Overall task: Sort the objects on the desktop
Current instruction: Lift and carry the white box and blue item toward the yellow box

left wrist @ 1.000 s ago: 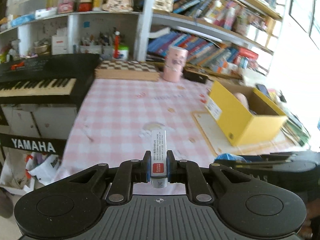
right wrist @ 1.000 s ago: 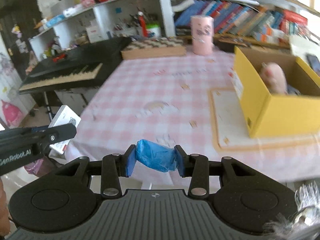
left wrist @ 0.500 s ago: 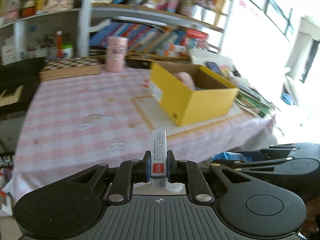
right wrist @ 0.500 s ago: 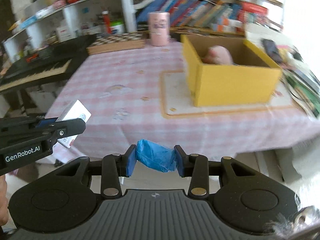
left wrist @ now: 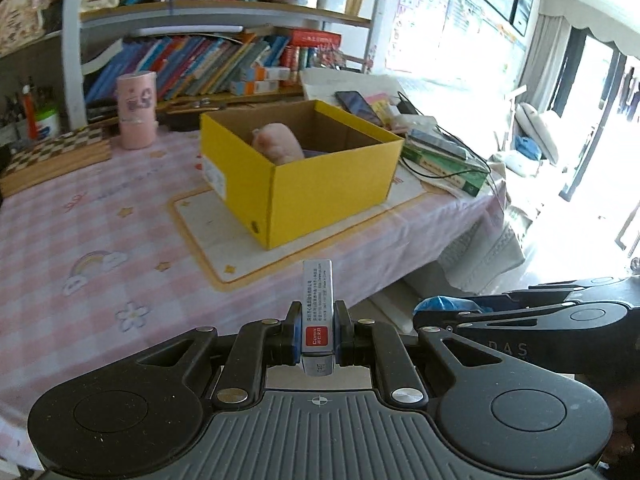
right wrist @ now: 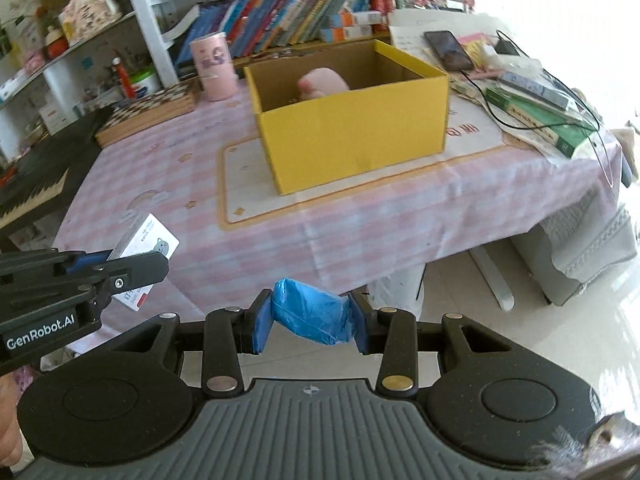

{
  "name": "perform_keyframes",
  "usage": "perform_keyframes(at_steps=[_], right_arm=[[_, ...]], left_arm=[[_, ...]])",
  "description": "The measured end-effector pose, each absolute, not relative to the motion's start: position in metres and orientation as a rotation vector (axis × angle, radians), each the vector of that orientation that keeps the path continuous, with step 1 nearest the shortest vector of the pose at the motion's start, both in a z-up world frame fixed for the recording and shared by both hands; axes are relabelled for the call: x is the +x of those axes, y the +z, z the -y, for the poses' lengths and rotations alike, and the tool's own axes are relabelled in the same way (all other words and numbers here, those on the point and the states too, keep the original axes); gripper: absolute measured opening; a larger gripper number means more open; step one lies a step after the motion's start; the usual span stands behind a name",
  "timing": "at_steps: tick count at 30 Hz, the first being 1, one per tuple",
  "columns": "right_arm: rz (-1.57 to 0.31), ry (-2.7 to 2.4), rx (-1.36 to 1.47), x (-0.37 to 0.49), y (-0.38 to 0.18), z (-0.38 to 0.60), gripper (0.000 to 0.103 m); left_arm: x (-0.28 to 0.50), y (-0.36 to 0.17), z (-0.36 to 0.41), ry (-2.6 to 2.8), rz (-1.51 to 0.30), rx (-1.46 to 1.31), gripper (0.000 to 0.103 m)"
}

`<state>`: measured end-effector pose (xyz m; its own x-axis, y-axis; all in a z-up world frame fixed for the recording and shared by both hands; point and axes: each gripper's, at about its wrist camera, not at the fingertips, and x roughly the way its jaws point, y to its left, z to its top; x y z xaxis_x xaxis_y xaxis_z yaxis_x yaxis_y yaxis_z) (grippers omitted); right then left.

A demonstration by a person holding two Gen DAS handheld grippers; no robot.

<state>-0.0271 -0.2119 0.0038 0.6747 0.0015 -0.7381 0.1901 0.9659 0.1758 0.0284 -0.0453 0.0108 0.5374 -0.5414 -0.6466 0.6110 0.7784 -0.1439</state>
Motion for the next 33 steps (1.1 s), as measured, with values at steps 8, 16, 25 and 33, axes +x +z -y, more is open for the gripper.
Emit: perform_keyframes(at_steps=[8,16,25,33], right_arm=[[-0.848,-0.067,0.277,0.003,0.001,0.267,0.037],[-0.877,0.001,0.278,0.036,-0.006,0.318,0.037],[-0.784,0.062,0.26,0.065,0.01,0.369,0.037],[-0.668,0.173,0.203,0.117,0.042,0.396,0.037]], left_arm=[[0.051,0.011,0.092,-0.643,-0.76,0.087,0.013],[0.075,0.004,0.138,-0.594,-0.803,0.078,0.013],[0.095,0.021,0.184,-0.534,-0.729,0.075,0.013],[0.133,0.047,0.207,-0.439,-0.638,0.054,0.013]])
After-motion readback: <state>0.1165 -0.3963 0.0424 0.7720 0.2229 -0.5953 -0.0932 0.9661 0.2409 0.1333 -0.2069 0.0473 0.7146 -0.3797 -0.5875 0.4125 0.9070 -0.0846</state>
